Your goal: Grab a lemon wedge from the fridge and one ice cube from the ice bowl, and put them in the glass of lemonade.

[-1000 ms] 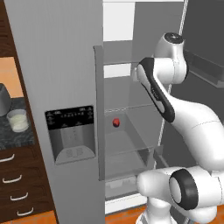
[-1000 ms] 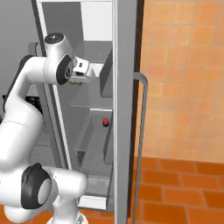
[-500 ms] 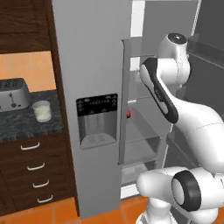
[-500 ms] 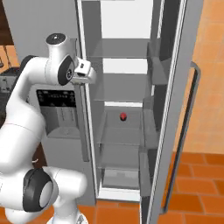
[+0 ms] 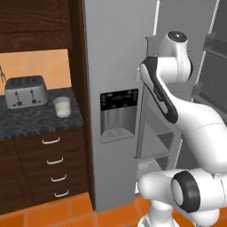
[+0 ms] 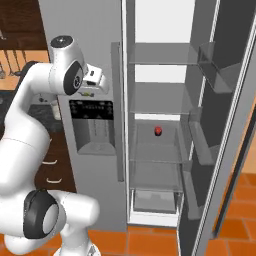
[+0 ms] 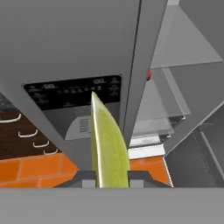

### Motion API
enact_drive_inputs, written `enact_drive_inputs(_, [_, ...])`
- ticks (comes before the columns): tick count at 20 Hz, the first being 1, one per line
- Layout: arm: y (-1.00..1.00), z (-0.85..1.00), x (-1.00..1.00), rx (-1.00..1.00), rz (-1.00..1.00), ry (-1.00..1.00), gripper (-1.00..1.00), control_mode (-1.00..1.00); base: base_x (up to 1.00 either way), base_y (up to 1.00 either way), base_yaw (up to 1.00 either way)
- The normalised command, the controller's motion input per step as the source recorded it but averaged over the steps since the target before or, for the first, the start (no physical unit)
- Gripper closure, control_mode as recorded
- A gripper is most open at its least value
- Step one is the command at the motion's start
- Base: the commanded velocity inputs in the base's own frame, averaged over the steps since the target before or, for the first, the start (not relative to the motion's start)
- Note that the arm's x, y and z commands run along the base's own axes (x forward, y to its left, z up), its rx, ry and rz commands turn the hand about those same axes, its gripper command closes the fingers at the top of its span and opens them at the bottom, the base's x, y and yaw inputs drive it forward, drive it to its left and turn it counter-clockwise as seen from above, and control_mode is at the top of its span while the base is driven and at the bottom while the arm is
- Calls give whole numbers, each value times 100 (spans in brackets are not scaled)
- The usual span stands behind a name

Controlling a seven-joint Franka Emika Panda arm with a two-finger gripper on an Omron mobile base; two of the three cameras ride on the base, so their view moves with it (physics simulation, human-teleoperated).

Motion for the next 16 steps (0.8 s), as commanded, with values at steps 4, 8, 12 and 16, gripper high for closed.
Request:
enact_drive_inputs(4, [0,0,0,0,0,0,100,100,-10,100,-13])
enact_drive_inputs(8, [0,0,0,0,0,0,100,100,-18,100,-23])
enact_drive_inputs(12, [0,0,0,0,0,0,100,100,-18,100,-39])
enact_drive_inputs(16, [0,0,0,0,0,0,100,100,-17,98,-49])
